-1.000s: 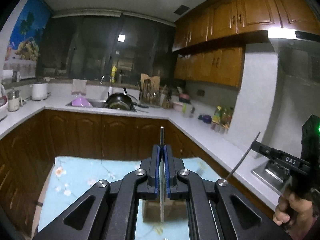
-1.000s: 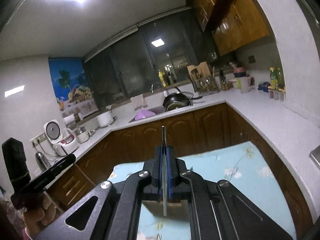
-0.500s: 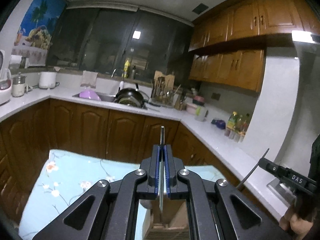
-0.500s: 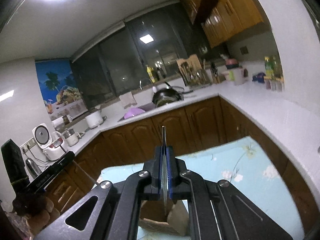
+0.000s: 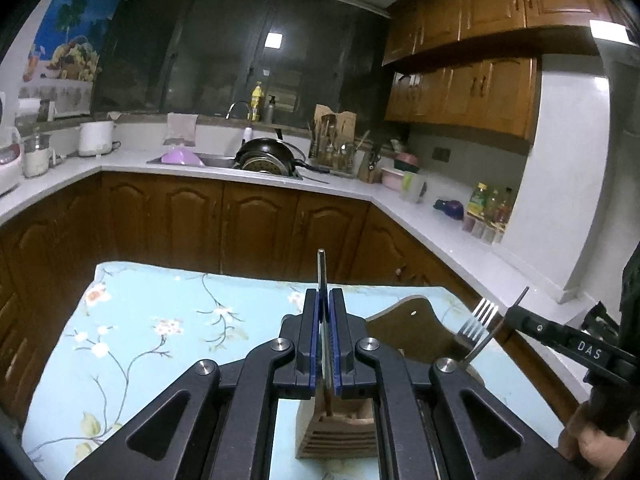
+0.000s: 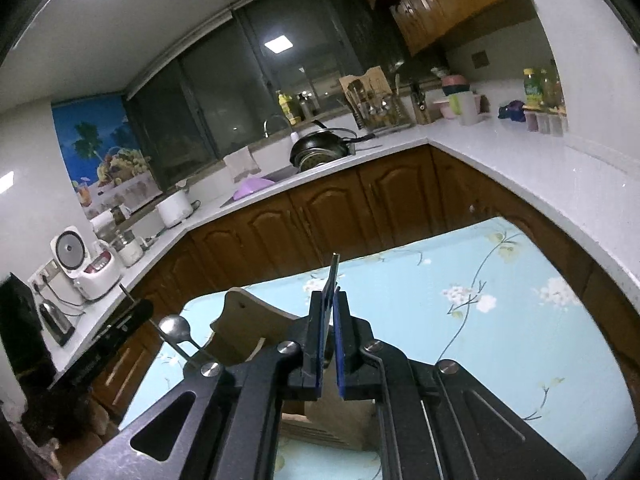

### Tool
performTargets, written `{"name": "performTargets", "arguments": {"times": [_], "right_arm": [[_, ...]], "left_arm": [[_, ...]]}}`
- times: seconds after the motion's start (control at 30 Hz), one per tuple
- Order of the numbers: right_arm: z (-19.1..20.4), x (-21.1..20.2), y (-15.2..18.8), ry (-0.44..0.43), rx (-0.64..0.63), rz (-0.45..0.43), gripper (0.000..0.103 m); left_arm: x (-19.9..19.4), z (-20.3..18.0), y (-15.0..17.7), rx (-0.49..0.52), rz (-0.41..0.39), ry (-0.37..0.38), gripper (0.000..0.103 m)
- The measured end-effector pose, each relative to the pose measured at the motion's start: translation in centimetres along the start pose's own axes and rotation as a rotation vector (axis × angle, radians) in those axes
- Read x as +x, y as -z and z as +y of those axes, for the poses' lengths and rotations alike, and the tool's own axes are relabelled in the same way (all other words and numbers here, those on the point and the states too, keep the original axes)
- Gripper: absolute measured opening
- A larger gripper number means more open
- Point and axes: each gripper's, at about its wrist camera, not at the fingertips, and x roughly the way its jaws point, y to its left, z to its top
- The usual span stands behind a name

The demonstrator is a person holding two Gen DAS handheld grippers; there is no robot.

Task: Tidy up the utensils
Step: 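Lift the steel chopstick with the left tool while the right tool carries its chopstick to the holder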

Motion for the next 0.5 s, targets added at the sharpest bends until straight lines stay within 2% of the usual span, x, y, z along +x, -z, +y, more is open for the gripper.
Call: {"name": "performTargets", "arguments": {"times": [0.3, 0.4, 0.47, 0.5], "right_arm": [[0.04, 0.34, -0.38, 0.004, 0.001, 0.006, 0.004], [0.00, 0.40, -0.37, 0.003, 0.003, 0.008, 0.005], [0.00, 0.34, -0.30, 0.000, 0.005, 0.007, 0.010], [-0.11, 0.27, -0.25, -0.004, 0.010, 0.006, 0.012]], "left_arm": [[-0.64, -0.21, 0.15, 0.014, 0.007, -0.006, 0.004], [-0.59, 0.04, 0.23, 0.010, 0.032, 0.012, 0.004], [-0.68, 0.13, -0.06, 0.011, 0.042, 0.008, 0.005], [-0.72, 0.19, -0.16, 0.009, 0.045, 0.007, 0.010]]}}
